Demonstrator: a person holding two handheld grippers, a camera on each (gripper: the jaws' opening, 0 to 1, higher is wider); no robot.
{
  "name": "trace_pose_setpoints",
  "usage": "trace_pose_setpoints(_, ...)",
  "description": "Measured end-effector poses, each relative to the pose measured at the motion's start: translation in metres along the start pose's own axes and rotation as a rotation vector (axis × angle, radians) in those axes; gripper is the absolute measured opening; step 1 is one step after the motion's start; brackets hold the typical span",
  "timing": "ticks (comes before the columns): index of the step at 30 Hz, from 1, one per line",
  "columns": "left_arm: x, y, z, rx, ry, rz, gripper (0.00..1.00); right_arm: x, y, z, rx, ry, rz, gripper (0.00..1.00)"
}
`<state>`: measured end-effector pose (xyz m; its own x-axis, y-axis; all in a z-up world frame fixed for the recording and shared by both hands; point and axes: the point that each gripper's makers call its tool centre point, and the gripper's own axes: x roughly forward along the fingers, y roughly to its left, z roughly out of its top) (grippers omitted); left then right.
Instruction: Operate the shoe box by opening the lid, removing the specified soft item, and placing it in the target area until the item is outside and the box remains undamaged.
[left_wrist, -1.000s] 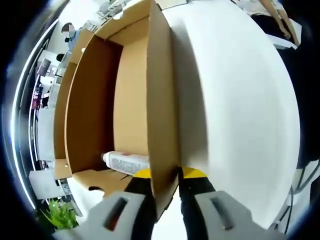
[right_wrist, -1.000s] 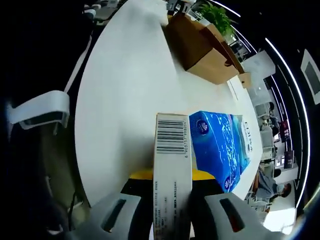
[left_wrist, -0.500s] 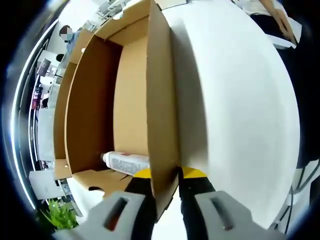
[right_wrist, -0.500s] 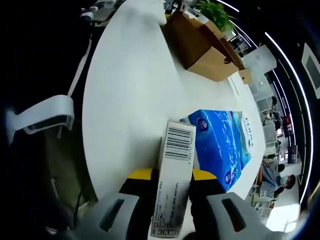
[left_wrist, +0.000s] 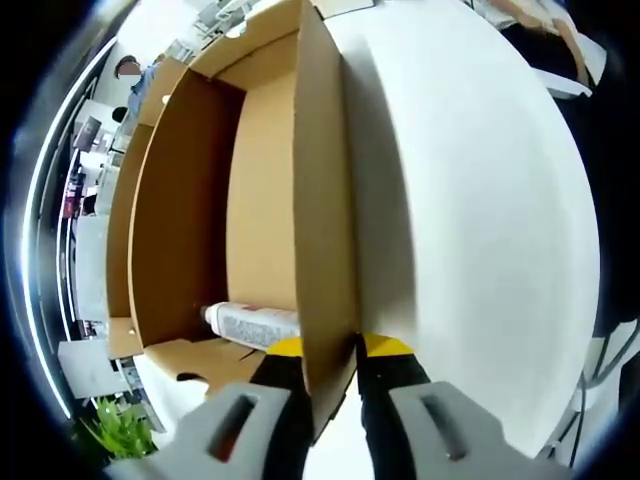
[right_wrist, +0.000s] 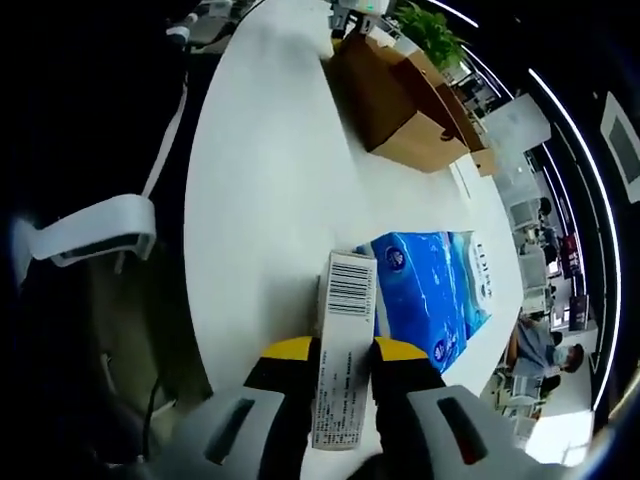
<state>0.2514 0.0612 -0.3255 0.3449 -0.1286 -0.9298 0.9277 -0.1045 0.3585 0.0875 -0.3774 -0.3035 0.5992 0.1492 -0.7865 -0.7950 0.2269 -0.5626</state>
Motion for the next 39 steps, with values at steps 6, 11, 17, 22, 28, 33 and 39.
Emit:
trace_pose_setpoints(6,0.0000,-0.0002,-0.0001,0.000,0.003,0.000,0.13,-0.0004,0.0003,0.0001,-0.014,-0.007,-0.011,0.20)
trace_pose_setpoints(11,0.0001,-0.0002,0.0000,-0.002,0.004,-0.002,0.13,0.0022,-0.0010,0.0013,-0.040,-0.005,-0.037,0.20)
trace_pose_setpoints(17,0.0000,-0.0006,0.0001,-0.004,0.007,0.000,0.13,0.0047,-0.0030,0.0040,-0.060,-0.003,-0.066,0.20)
trace_pose_setpoints(22,0.0003,-0.0003,-0.0001,-0.005,0.012,0.000,0.13,0.0050,-0.0021,0.0049,-0.077,-0.008,-0.083,0.20)
trace_pose_setpoints(28,0.0003,-0.0003,-0.0005,-0.006,0.016,0.001,0.13,0.0048,-0.0013,0.0053,-0.088,-0.007,-0.096,0.20)
trace_pose_setpoints(33,0.0000,-0.0010,-0.0006,-0.006,0.019,0.000,0.13,0.0042,0.0003,0.0050,-0.092,-0.007,-0.088,0.20)
trace_pose_setpoints(39,-0.0001,-0.0010,-0.0007,-0.005,0.019,0.002,0.13,0.0041,0.0014,0.0049,-0.092,-0.003,-0.084,0.20)
